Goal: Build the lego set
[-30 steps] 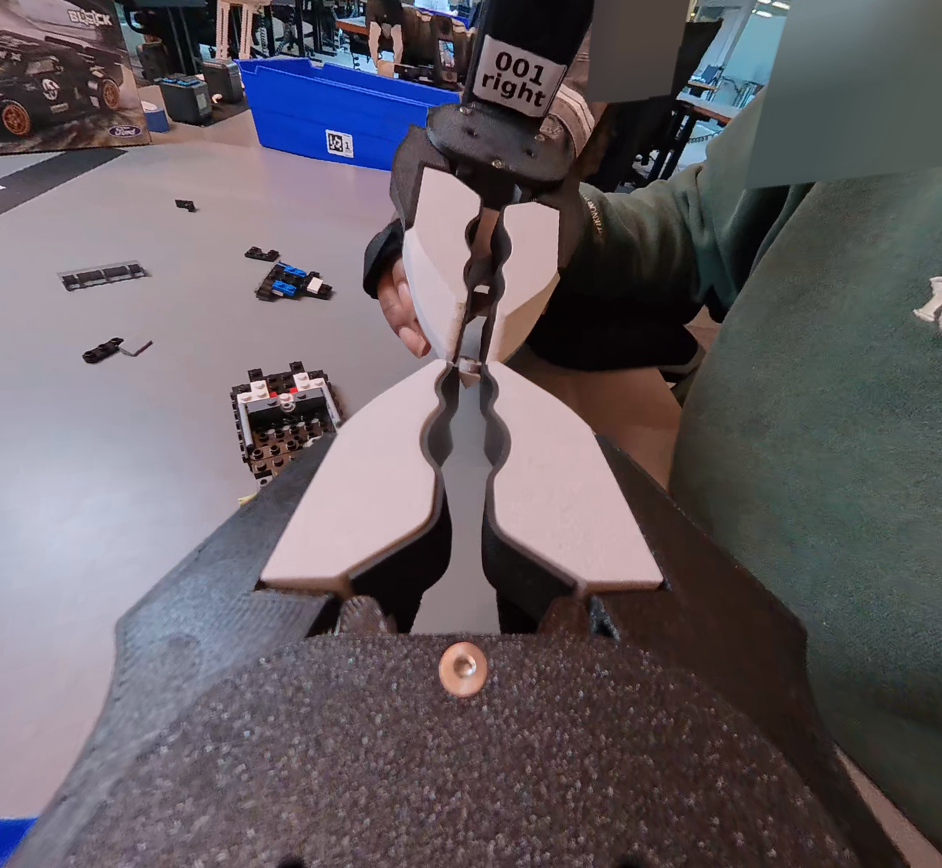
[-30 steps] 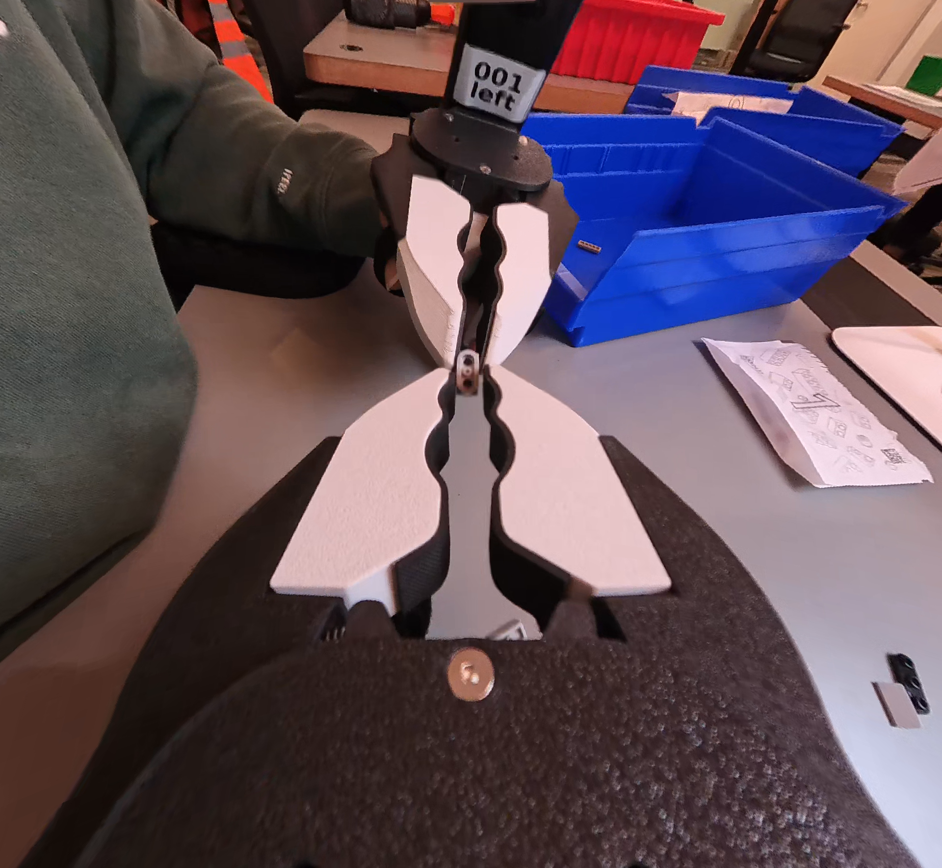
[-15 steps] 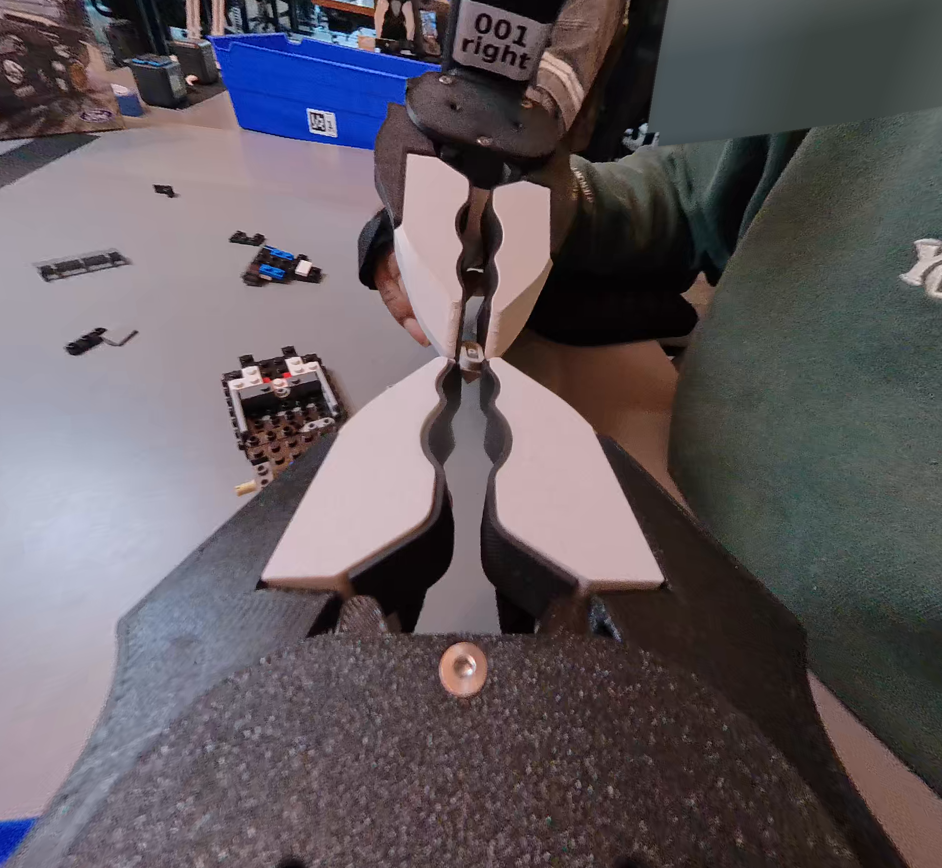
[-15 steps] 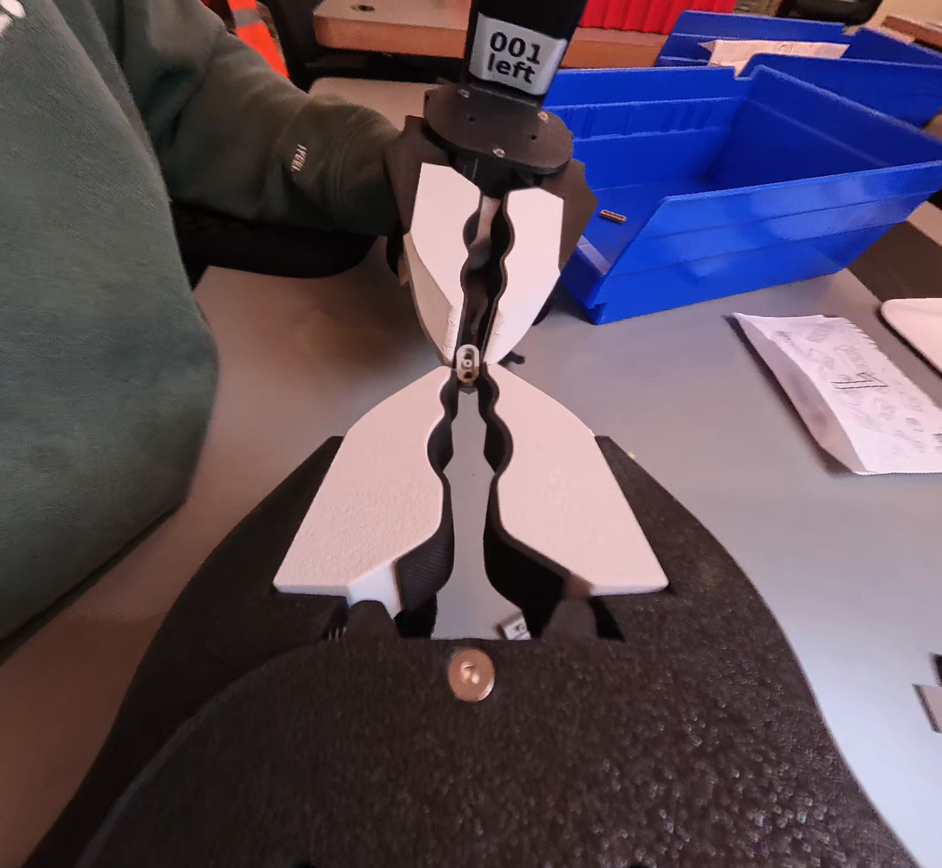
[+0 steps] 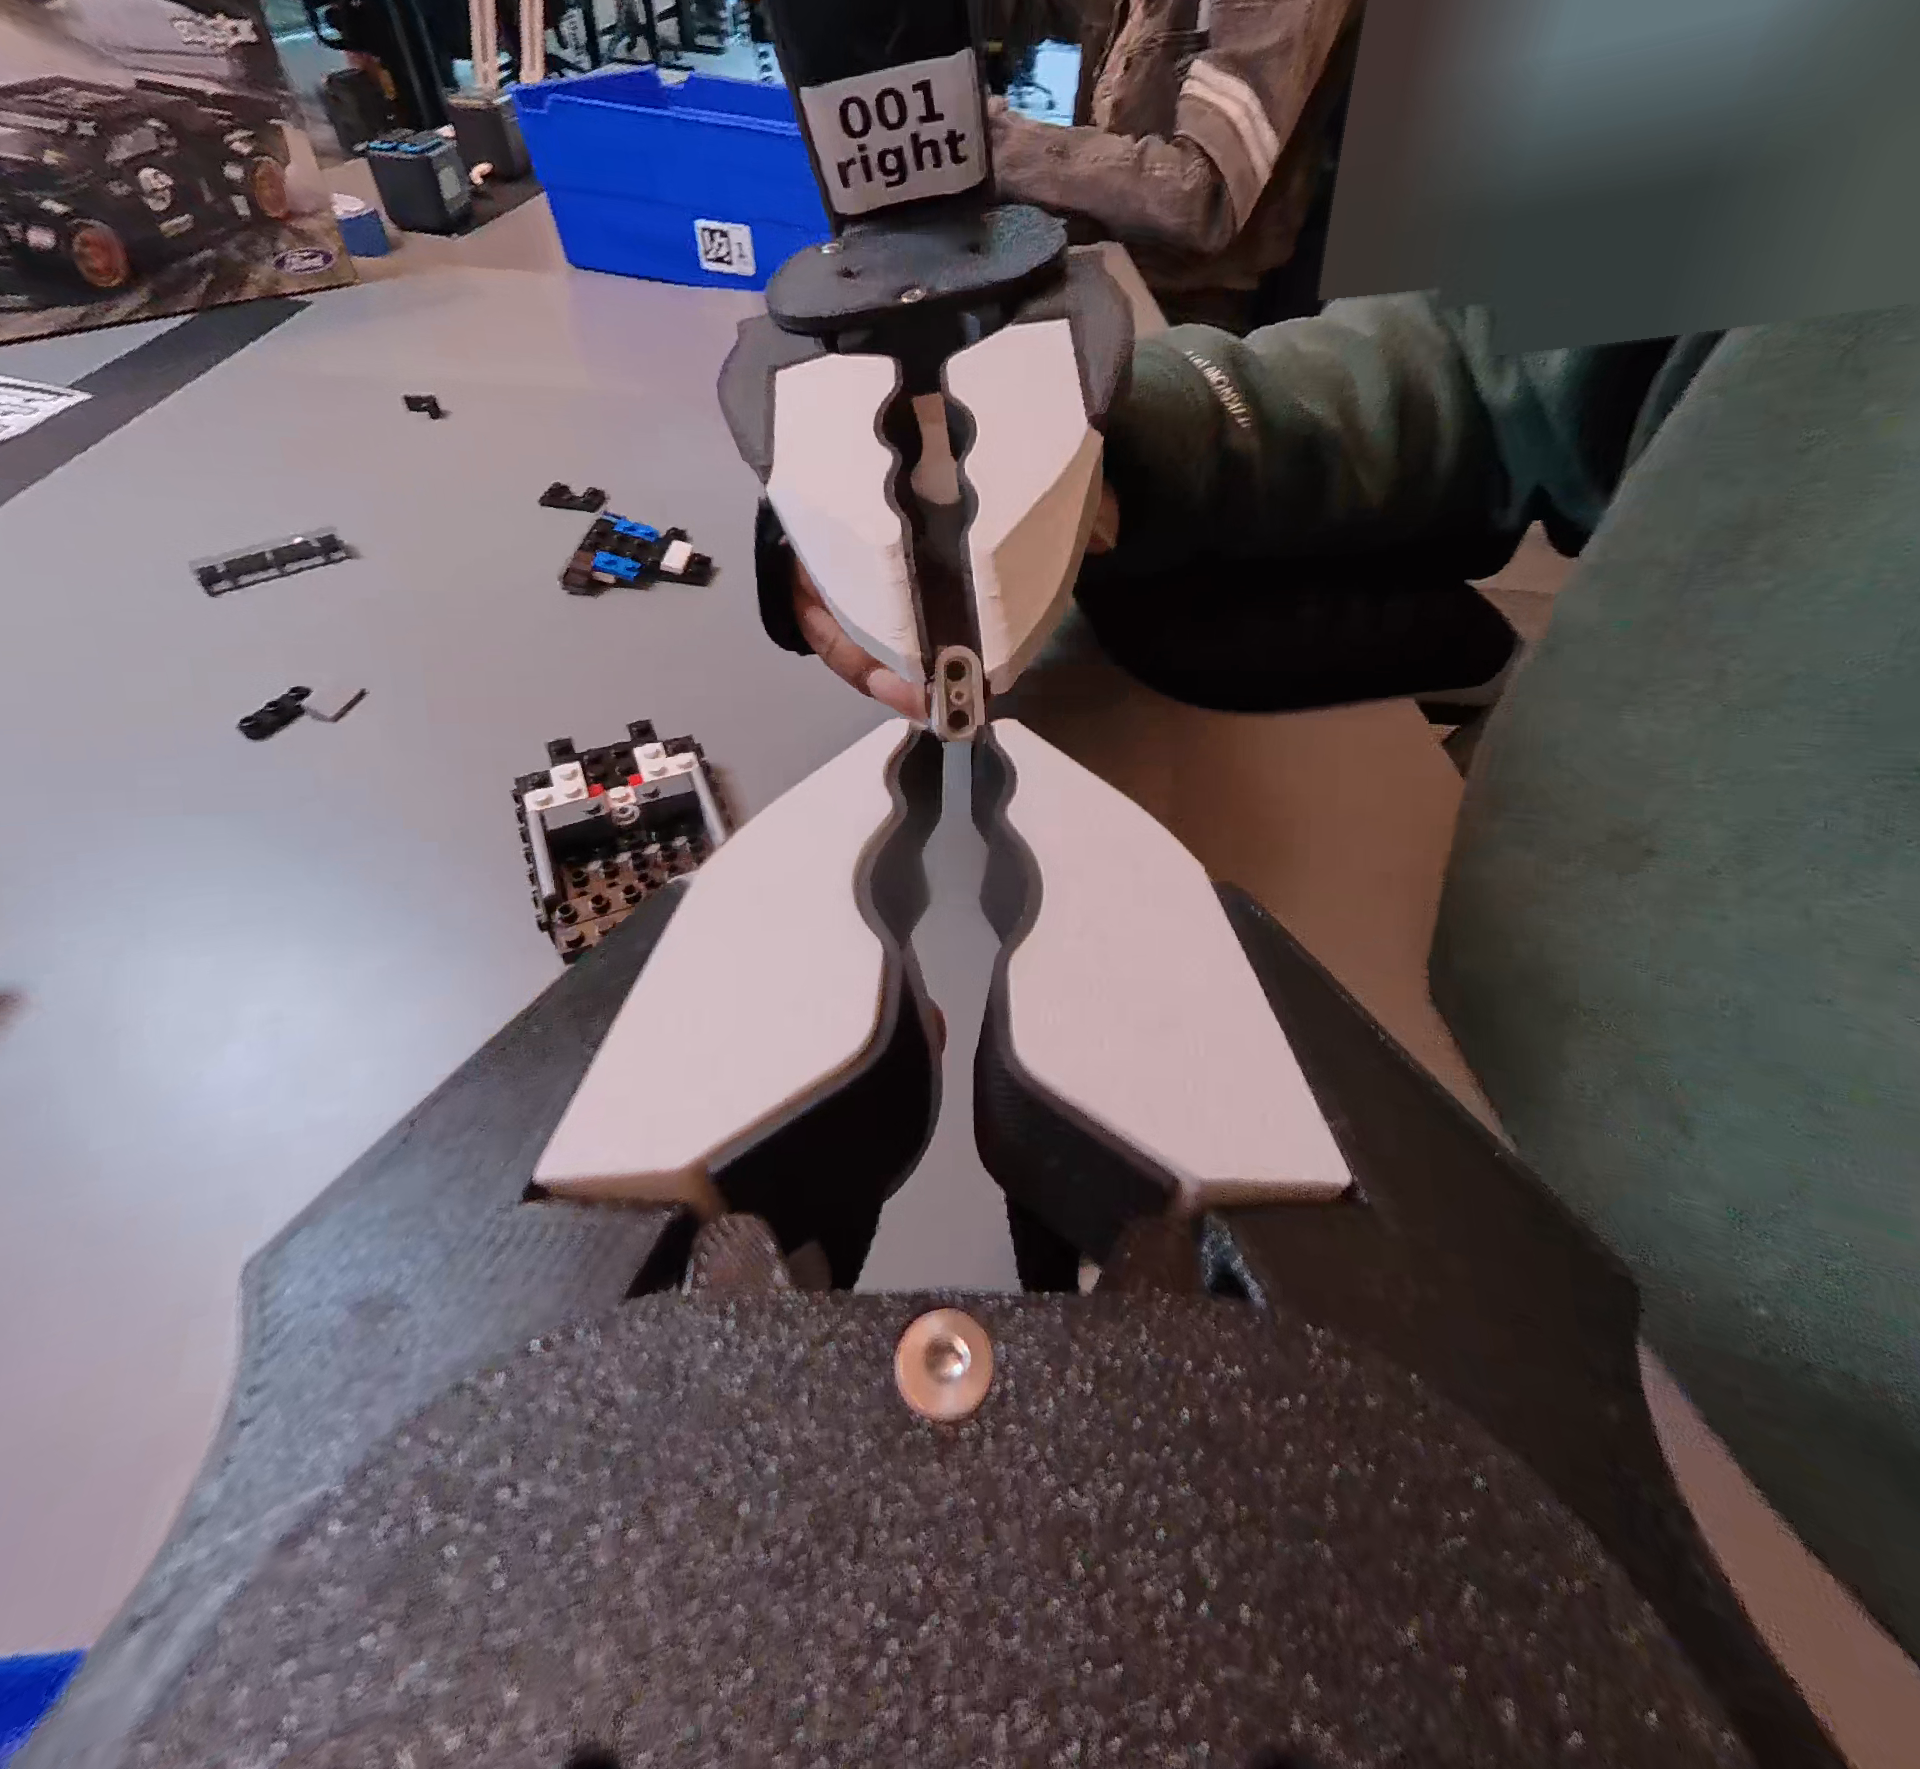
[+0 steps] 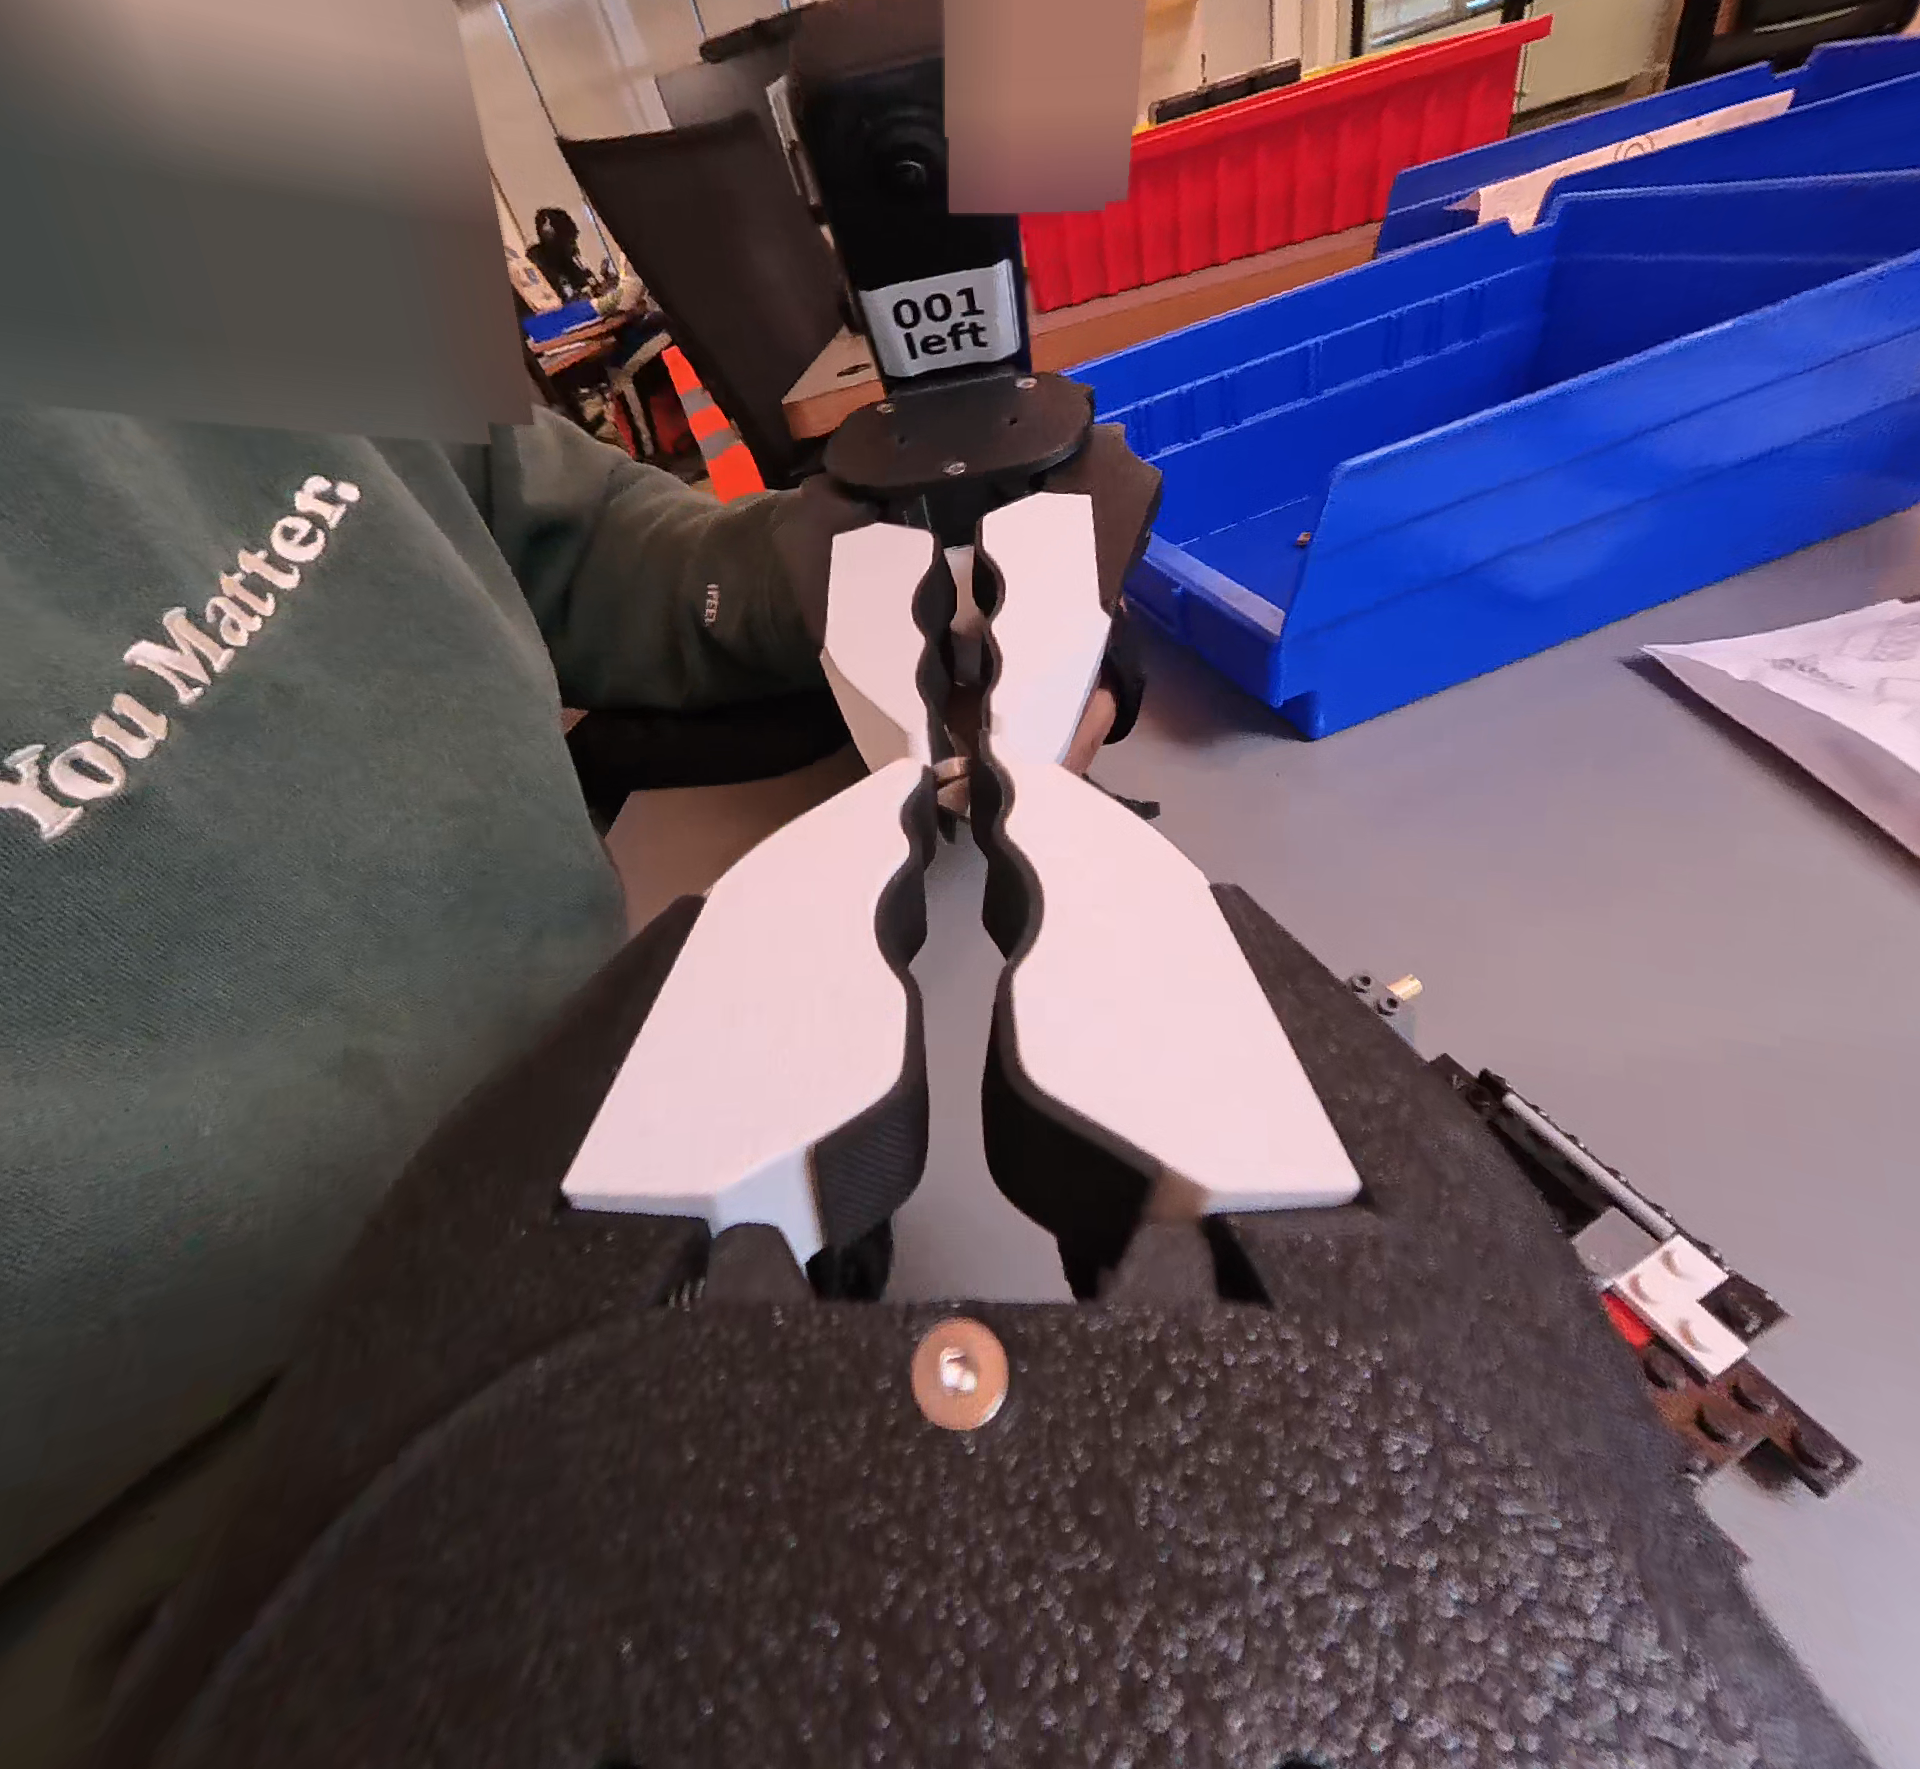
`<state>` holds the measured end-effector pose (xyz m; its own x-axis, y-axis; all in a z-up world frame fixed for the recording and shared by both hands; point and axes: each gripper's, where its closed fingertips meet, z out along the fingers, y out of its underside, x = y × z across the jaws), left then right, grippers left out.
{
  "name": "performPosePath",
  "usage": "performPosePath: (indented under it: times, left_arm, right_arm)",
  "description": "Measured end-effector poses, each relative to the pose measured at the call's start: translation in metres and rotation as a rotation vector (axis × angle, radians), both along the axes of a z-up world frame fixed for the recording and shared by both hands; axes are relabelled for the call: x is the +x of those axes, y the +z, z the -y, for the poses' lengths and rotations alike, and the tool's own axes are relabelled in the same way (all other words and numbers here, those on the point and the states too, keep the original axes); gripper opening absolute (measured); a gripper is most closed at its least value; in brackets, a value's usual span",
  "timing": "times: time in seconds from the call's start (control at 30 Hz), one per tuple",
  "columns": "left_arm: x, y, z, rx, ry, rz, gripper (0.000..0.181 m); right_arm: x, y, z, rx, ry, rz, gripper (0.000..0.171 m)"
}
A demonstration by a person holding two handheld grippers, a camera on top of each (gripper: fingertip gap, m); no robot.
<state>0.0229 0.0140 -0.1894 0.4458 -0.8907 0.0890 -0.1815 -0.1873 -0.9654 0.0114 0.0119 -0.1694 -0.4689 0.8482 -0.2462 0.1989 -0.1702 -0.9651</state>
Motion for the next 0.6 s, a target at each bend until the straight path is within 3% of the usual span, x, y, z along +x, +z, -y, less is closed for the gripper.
performPosePath:
  times: [0.07, 0.1, 0.13, 0.27, 0.6]
  left_arm:
    - [0.0, -0.006, -0.003, -0.014, 0.022, -0.034, 0.006]
    - [0.005, -0.033, 0.0, -0.059, 0.0, -0.178, 0.007]
    - [0.017, -0.053, 0.008, -0.071, -0.044, -0.247, 0.007]
    - [0.009, -0.009, -0.01, 0.003, 0.04, -0.102, 0.007]
    - [-0.01, -0.022, -0.014, -0.046, 0.093, -0.126, 0.007]
  right_arm:
    - [-0.002, 0.008, 0.001, -0.048, -0.003, -0.042, 0.0]
    - [-0.003, 0.027, 0.002, -0.124, 0.014, -0.117, 0.0]
    - [-0.006, 0.026, 0.005, -0.072, 0.024, -0.093, 0.0]
    - [0.003, 0.024, -0.014, -0.027, -0.052, -0.087, 0.0]
    - [0.006, 0.02, -0.026, 0.016, -0.115, -0.087, 0.0]
